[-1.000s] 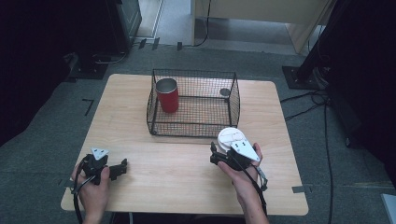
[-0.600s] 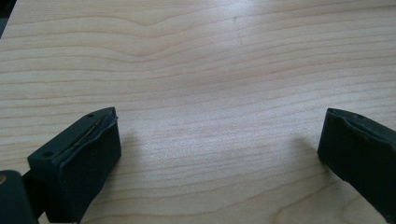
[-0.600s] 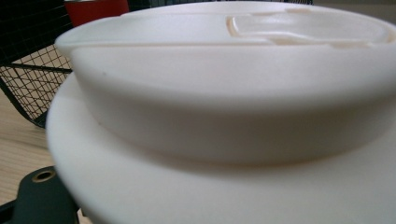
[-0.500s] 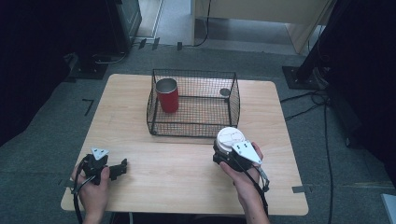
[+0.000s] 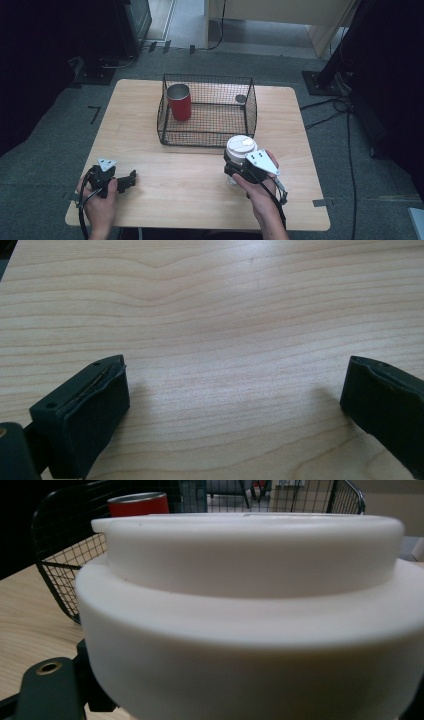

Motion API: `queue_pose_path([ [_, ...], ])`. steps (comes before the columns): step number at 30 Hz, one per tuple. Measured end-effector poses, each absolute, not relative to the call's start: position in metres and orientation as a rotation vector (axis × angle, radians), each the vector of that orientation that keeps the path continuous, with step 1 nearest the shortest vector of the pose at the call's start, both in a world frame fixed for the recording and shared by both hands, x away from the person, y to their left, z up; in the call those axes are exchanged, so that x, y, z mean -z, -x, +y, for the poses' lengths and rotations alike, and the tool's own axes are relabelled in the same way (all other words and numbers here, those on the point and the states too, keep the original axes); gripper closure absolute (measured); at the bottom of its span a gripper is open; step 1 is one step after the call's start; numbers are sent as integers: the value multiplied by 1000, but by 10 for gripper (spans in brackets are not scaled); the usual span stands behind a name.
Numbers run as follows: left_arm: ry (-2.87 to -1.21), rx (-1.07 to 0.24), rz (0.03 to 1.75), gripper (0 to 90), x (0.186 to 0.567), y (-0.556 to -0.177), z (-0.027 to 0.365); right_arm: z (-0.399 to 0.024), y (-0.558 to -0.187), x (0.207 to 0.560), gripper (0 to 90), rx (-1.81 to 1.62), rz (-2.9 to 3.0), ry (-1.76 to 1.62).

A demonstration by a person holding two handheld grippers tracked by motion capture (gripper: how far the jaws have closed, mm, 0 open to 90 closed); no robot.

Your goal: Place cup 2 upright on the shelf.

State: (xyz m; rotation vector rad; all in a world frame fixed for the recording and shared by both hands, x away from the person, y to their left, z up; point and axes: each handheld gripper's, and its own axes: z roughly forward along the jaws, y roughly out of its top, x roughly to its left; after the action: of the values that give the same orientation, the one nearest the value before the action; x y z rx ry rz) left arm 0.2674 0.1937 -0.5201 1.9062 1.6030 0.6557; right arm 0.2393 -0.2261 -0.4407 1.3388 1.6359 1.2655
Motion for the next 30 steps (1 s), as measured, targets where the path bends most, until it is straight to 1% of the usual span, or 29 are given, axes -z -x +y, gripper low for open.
queue_pose_path([
  [11,-1907,-656,1603,0,520,-267,194,-212,-246,420,159,-1321,1646,-1285],
  [30,-1903,-654,1605,0,520,-267,194,-191,-269,379,160,-1367,1626,-1199],
])
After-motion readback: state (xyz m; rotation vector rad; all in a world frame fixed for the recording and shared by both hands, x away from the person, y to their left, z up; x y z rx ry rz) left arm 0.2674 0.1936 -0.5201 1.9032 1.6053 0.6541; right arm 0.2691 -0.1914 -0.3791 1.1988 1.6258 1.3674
